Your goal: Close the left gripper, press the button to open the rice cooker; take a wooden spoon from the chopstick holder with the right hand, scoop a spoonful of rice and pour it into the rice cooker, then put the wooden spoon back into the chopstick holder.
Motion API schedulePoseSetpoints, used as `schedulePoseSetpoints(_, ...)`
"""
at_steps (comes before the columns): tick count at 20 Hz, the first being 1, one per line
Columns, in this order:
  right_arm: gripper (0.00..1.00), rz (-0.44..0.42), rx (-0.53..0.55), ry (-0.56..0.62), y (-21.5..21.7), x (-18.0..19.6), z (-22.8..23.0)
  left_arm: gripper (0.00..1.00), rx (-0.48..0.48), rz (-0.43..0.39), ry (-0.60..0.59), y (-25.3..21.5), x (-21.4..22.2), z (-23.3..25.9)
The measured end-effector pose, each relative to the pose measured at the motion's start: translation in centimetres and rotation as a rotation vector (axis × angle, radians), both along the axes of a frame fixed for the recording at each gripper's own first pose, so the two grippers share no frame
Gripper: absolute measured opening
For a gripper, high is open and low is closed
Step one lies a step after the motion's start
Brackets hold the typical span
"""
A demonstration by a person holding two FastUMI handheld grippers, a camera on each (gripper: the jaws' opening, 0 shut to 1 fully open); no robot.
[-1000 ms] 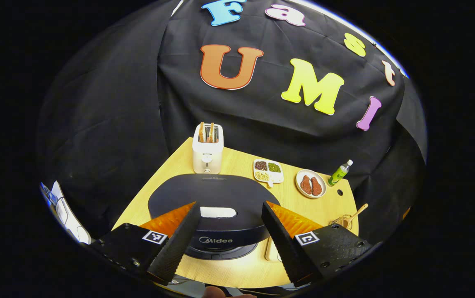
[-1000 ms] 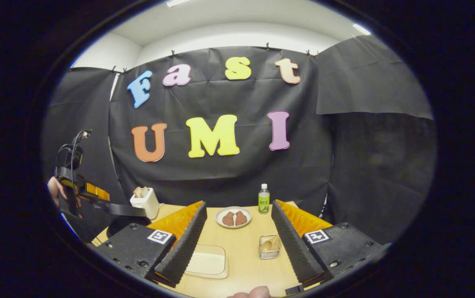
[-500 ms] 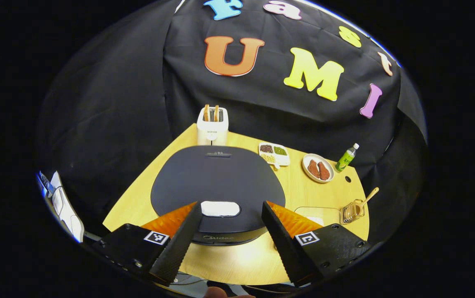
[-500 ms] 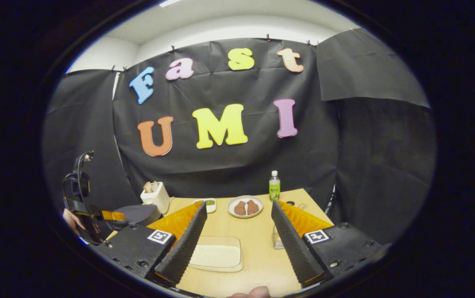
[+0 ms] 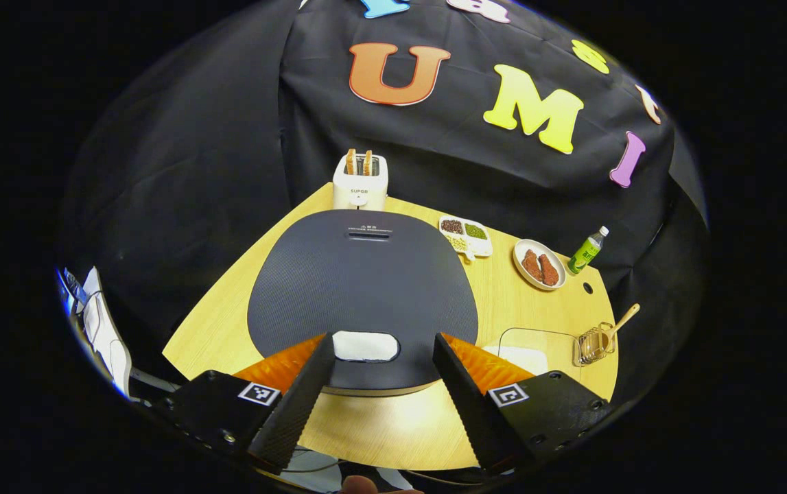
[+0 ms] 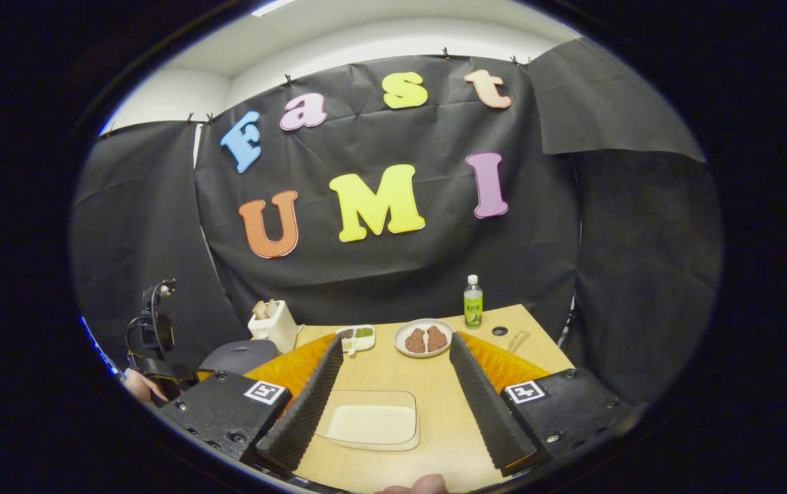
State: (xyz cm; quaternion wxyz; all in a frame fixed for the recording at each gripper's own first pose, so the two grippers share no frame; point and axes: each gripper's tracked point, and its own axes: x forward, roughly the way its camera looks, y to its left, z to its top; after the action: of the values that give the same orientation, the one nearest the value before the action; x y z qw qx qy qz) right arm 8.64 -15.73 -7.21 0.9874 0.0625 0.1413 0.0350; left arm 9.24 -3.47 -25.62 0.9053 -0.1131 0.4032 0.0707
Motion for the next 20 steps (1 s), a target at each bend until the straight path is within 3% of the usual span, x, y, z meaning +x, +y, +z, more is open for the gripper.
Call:
schedulePoseSetpoints(3, 1.0, 0.006, 0.009, 0.004, -1.2, 1.0, -0.2, 0.95, 0.013, 0.021, 0.029, -0.1, -0.1, -0.8)
schedulePoseSetpoints(4, 1.0, 0.01, 0.014, 0.005, -1.5, 1.3, -0.3, 1.0, 0.021, 0.023, 0.044, -0.1, -0.3, -1.2)
schedulePoseSetpoints(10, 1.0, 0.027, 0.067, -0.002, -3.2, 3.5, -1.2, 0.96, 0.1, 0.034, 0.082, -0.1, -0.5, -2.4)
schedulePoseSetpoints(16, 0.99, 0.068, 0.067, 0.0, -2.9, 5.6, -1.1, 0.96, 0.112, 0.083, 0.021, -0.2, -0.2, -2.4)
schedulePoseSetpoints(20, 1.0, 0.107, 0.01, -0.047, -0.5, 3.9, 1.2, 0.95, 0.16, 0.037, -0.053, -0.4, -0.5, -1.9)
